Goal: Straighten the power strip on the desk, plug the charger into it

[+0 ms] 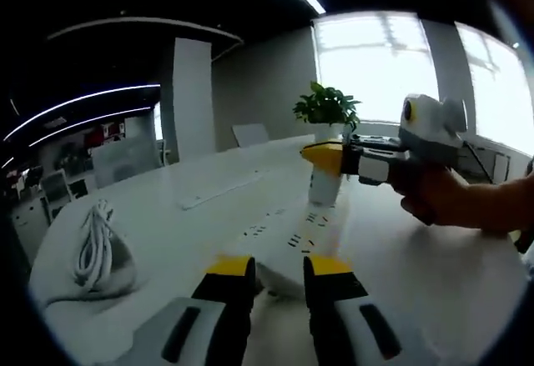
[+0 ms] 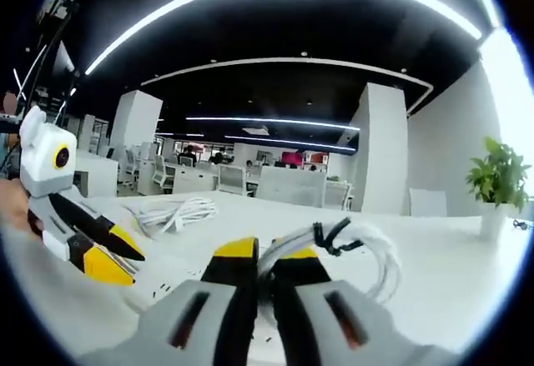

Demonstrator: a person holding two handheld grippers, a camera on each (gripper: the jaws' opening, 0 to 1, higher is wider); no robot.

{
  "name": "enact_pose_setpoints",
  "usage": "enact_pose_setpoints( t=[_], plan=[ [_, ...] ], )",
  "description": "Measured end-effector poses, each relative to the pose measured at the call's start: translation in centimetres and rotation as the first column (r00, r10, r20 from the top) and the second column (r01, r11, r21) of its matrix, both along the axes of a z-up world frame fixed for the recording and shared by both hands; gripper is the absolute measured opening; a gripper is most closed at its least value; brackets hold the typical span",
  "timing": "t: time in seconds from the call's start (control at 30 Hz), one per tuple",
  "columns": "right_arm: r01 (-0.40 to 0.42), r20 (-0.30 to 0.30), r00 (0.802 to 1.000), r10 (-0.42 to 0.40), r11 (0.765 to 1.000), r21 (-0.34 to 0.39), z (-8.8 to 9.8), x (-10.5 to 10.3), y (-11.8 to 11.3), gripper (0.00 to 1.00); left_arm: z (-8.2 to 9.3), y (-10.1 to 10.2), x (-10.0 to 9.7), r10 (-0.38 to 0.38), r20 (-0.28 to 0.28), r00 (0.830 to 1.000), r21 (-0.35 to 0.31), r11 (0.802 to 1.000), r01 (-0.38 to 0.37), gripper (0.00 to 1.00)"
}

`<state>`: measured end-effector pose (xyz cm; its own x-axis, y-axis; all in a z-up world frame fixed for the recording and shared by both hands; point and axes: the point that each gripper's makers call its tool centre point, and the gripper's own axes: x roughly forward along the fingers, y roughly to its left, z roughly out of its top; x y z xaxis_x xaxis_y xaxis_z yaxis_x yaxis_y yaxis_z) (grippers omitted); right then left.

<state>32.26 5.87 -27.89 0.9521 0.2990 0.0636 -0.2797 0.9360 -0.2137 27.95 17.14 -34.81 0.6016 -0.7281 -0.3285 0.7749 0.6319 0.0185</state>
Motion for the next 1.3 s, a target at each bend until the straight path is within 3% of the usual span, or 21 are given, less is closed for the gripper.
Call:
enact_pose_setpoints(
  t=[0.07, 0.17, 0.23, 0.4, 0.6, 0.73, 0.87, 1.17, 1.3],
  plan=[
    [0.005, 0.001, 1.000, -0.005, 1.000, 0.013, 0.1, 0.1, -0.1, 0.04, 0.2, 0.2, 0.2, -0.003, 0.002, 1.000, -0.002, 1.000, 0.003, 0.27],
    [0.005, 0.015, 1.000, -0.005, 1.000, 0.009, 0.0, 0.0, -0.2, 0.04, 1.3, 0.2, 0.2, 0.002, -0.030, 1.000, -0.088, 0.996, -0.004, 0.27],
    [-0.008, 0.030, 1.000, 0.009, 1.000, -0.023, 0.0, -0.2, 0.1, 0.04, 1.5, 0.5, 0.3, 0.007, -0.026, 1.000, -0.092, 0.996, -0.010, 0.27],
    [-0.021, 0.048, 0.999, 0.022, 0.999, -0.029, 0.1, 0.2, 0.1, 0.04, 1.8, 0.7, 0.5, 0.019, -0.032, 0.999, -0.124, 0.992, -0.023, 0.27],
    [-0.037, 0.075, 0.996, 0.041, 0.998, -0.053, 0.0, -0.3, 0.3, 0.04, 0.4, 0.5, 0.7, 0.020, -0.054, 0.998, -0.095, 0.995, -0.025, 0.27],
    [-0.023, 0.121, 0.992, 0.030, 0.998, -0.058, 0.1, -0.5, 0.2, 0.04, 0.2, 0.3, 0.5, 0.018, -0.061, 0.998, -0.093, 0.995, -0.023, 0.27],
    [-0.020, 0.131, 0.991, 0.028, 0.998, -0.061, 0.2, -0.3, 0.2, 0.04, 0.2, 0.0, 0.3, 0.013, -0.067, 0.998, -0.099, 0.995, -0.020, 0.27],
    [0.027, 0.138, 0.990, -0.027, 1.000, 0.001, 0.4, 0.2, -0.2, 0.05, 0.1, -0.7, -0.3, 0.001, -0.096, 0.995, -0.145, 0.989, -0.015, 0.27],
    [0.041, 0.138, 0.990, -0.043, 0.999, 0.013, 0.4, 0.2, -0.3, 0.05, 1.8, -0.8, 0.4, 0.010, -0.051, 0.999, -0.201, 0.979, -0.020, 0.27]
  ],
)
